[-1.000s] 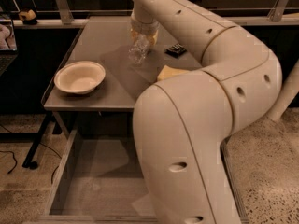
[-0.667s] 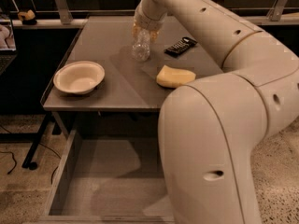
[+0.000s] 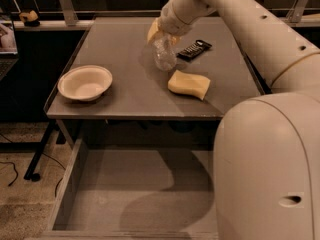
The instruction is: Place water bottle into top drawer
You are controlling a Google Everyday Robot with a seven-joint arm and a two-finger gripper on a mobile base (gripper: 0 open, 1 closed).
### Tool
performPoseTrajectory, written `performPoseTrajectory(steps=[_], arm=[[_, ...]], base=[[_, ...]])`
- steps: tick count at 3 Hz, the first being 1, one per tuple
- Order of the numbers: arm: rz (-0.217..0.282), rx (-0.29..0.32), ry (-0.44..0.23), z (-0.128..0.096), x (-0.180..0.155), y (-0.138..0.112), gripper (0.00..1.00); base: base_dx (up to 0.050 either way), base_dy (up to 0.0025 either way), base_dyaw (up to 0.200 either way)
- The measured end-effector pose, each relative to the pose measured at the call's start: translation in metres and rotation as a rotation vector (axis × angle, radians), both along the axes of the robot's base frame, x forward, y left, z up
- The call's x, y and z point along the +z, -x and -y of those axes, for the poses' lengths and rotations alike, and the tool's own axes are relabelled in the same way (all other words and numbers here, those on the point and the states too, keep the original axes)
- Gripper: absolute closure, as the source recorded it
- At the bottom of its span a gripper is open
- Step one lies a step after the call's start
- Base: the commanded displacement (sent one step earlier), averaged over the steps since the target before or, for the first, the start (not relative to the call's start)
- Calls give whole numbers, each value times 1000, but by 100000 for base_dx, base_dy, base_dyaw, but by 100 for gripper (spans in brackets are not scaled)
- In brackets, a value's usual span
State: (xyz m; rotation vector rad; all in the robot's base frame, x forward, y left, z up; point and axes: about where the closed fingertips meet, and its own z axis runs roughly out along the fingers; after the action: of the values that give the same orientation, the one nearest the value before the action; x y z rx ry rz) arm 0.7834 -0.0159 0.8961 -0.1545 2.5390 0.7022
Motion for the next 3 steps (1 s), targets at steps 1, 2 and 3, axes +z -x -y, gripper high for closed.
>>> performPoseTrajectory(steps=[1, 2, 3], arm=[[13, 142, -24, 22, -7, 26, 100], [36, 218, -64, 37, -8, 39, 100], [37, 220, -65, 37, -8, 40, 100]], base=[[0, 0, 0], [0, 0, 0], [0, 0, 0]])
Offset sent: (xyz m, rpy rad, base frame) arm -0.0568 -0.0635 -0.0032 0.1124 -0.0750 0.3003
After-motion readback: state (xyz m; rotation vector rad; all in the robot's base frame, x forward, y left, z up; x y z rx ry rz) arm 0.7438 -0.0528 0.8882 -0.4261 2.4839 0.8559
